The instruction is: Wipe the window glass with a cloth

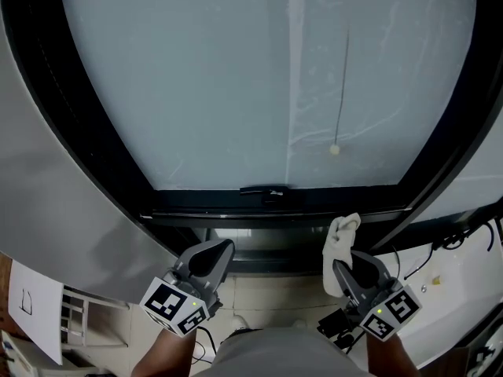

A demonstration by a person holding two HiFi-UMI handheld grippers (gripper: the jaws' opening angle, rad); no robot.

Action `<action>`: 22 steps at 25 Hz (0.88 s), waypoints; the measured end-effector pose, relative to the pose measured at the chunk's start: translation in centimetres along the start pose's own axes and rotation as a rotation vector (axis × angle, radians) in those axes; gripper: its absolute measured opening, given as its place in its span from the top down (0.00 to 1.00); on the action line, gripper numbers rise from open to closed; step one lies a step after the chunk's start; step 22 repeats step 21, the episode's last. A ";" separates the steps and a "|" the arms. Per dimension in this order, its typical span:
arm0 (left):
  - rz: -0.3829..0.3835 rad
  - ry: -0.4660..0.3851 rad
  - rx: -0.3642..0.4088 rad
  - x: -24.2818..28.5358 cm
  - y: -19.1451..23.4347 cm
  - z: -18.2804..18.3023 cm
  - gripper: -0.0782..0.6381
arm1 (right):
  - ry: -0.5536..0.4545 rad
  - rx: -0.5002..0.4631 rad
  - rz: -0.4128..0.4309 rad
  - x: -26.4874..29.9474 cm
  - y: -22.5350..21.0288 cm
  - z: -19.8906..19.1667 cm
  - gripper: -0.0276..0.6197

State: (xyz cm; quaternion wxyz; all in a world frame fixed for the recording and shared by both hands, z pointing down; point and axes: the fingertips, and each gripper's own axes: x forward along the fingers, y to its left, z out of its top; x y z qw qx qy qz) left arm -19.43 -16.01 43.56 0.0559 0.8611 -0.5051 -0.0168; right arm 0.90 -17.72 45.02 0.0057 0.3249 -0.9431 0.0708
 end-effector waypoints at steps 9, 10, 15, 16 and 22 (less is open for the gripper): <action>-0.016 0.002 -0.005 0.8 0.0 -0.3 0.87 | -0.002 -0.014 -0.012 0.3 0.0 0.2 0.82; -0.019 0.006 -0.007 0.9 -0.1 -0.4 0.87 | 0.000 -0.015 -0.017 0.3 -0.1 0.1 0.82; -0.016 0.012 -0.014 1.0 0.1 -0.7 0.87 | 0.001 -0.021 -0.021 0.3 -0.4 0.0 0.82; -0.015 0.013 -0.016 1.0 0.1 -0.7 0.87 | 0.003 -0.023 -0.017 0.4 -0.3 -0.1 0.82; -0.028 0.024 -0.031 1.3 -0.3 -1.5 0.87 | 0.020 -0.022 -0.006 0.8 -0.1 -0.6 0.82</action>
